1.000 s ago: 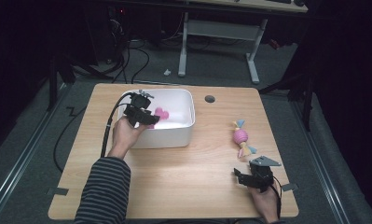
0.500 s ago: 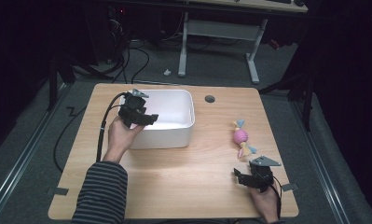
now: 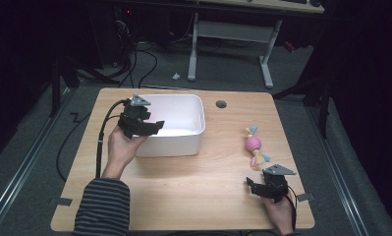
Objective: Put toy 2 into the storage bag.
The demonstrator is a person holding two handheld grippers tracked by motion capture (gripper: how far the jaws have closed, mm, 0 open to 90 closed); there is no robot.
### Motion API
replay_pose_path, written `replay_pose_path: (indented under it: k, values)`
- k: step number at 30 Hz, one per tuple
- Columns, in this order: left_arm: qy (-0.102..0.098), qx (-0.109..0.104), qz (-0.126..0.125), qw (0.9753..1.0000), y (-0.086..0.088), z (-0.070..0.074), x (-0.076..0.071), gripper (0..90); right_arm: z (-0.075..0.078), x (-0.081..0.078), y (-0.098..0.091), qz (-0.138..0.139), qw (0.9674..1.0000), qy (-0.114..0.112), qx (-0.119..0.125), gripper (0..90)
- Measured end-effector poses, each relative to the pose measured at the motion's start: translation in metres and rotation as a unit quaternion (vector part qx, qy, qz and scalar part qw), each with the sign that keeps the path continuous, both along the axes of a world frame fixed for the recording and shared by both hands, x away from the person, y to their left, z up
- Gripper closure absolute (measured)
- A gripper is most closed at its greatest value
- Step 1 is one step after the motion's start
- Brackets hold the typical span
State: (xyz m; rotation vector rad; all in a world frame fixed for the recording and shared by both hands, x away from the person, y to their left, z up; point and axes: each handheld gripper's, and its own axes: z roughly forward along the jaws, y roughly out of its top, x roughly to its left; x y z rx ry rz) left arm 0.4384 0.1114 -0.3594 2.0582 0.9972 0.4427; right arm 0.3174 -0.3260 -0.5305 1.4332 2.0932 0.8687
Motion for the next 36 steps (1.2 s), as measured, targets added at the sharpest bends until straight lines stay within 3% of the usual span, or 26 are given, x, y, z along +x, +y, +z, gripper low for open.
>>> replay_pose_path:
  k: [14,18,36]
  values:
    - [-0.021,-0.012,0.012,0.9996,0.022,0.005,-0.026,37.9,0.000,0.000,0.000,0.000,1.0000,0.000,0.000,24.5]
    - [-0.026,-0.027,0.017,0.9992,0.030,0.004,-0.035,37.6,0.000,0.000,0.000,0.000,1.0000,0.000,0.000,24.5]
    - [-0.033,-0.044,0.031,0.9980,0.054,-0.011,-0.062,36.7,0.000,0.000,0.000,-0.001,1.0000,0.000,0.000,24.5]
